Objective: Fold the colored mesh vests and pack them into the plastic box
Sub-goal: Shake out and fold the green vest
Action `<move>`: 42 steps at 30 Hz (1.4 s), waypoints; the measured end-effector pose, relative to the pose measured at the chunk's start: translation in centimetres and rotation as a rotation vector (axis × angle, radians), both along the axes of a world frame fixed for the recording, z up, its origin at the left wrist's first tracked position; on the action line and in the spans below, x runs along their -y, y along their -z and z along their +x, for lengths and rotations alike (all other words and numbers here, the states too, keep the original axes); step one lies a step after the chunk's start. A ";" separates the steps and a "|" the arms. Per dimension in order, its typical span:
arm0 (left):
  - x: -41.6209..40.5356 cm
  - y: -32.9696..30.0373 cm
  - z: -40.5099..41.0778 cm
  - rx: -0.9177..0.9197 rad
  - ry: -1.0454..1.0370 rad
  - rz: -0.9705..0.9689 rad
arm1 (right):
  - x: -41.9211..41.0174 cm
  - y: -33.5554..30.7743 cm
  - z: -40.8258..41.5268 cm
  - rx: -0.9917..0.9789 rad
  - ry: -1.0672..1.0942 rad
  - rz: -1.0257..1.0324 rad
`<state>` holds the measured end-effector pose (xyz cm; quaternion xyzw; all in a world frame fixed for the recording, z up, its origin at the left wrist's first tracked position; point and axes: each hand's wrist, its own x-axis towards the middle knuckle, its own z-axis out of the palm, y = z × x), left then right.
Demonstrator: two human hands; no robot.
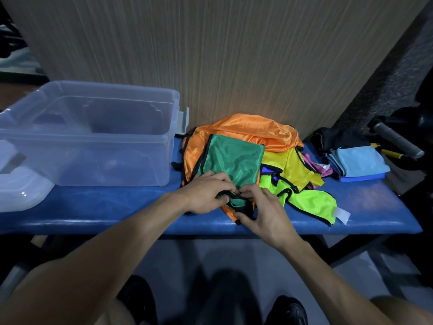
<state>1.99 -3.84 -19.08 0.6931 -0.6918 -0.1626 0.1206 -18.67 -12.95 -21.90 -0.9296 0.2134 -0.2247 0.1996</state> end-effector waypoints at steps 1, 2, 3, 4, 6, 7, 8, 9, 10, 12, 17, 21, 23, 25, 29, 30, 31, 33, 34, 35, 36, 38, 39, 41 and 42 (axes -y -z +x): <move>-0.3 0.0 0.2 -0.004 0.026 -0.012 | 0.1 -0.1 0.0 -0.025 -0.017 -0.061; -0.8 -0.1 0.4 -0.010 0.051 -0.034 | 0.3 -0.1 0.0 -0.045 -0.030 -0.126; -1.4 -0.2 0.7 -0.011 0.065 -0.059 | 0.4 -0.1 0.0 -0.058 -0.039 -0.183; -2.1 -0.4 0.9 0.006 0.067 -0.083 | 0.5 -0.1 0.0 -0.067 -0.046 -0.229; -3.7 -0.9 1.4 0.115 0.017 -0.150 | 0.9 -0.2 0.2 -0.064 -0.052 -0.289; -4.5 -1.0 1.5 0.189 -0.030 -0.189 | 1.0 -0.2 0.4 -0.057 -0.053 -0.303; -5.2 -1.2 1.5 0.257 -0.081 -0.224 | 1.2 -0.3 0.5 -0.047 -0.052 -0.307; -5.9 -1.1 1.5 0.310 -0.131 -0.248 | 1.4 -0.4 0.6 -0.041 -0.052 -0.304; -6.4 -0.9 1.3 0.343 -0.181 -0.259 | 1.5 -0.5 0.6 -0.042 -0.054 -0.295; -7.2 -0.2 1.0 0.361 -0.268 -0.266 | 1.9 -0.5 0.6 -0.054 -0.062 -0.278; -8.6 2.0 0.1 0.310 -0.384 -0.312 | 2.3 -0.4 0.9 -0.098 -0.093 -0.298; -9.7 2.3 -0.4 0.237 -0.420 -0.376 | 2.0 -0.3 0.9 -0.098 -0.094 -0.353; -10.2 2.2 -0.6 0.195 -0.432 -0.359 | 1.8 -0.2 1.0 -0.102 -0.095 -0.377; -10.4 2.1 -1.1 0.189 -0.432 -0.331 | 1.7 -0.2 1.2 -0.117 -0.095 -0.395; -10.4 2.1 -1.5 0.084 -0.465 -0.290 | 1.4 -0.1 1.2 -0.140 -0.087 -0.389; -10.4 2.2 -1.3 0.052 -0.459 -0.298 | 1.4 0.0 1.1 -0.140 -0.082 -0.386; -10.5 2.2 -1.1 0.031 -0.449 -0.312 | 1.4 0.0 1.1 -0.137 -0.079 -0.385; -10.7 2.0 -0.7 -0.036 -0.446 -0.354 | 1.3 0.1 1.0 -0.128 -0.078 -0.382; -10.8 1.8 -0.7 -0.083 -0.457 -0.379 | 1.2 0.2 1.0 -0.124 -0.080 -0.385; -10.7 1.6 -0.8 -0.130 -0.470 -0.405 | 1.1 0.1 1.0 -0.116 -0.081 -0.390; -10.7 1.3 -1.0 -0.177 -0.483 -0.432 | 1.0 0.1 1.1 -0.101 -0.081 -0.394; -10.2 1.1 -1.5 -0.267 -0.510 -0.466 | 0.8 0.0 1.2 -0.072 -0.078 -0.394; -10.0 1.2 -1.7 -0.292 -0.505 -0.470 | 0.6 -0.1 1.2 -0.065 -0.077 -0.396; -9.6 1.6 -2.1 -0.261 -0.445 -0.441 | 0.5 -0.3 1.3 -0.064 -0.075 -0.402; -9.5 1.9 -2.2 -0.214 -0.405 -0.414 | 0.4 -0.4 1.3 -0.066 -0.074 -0.405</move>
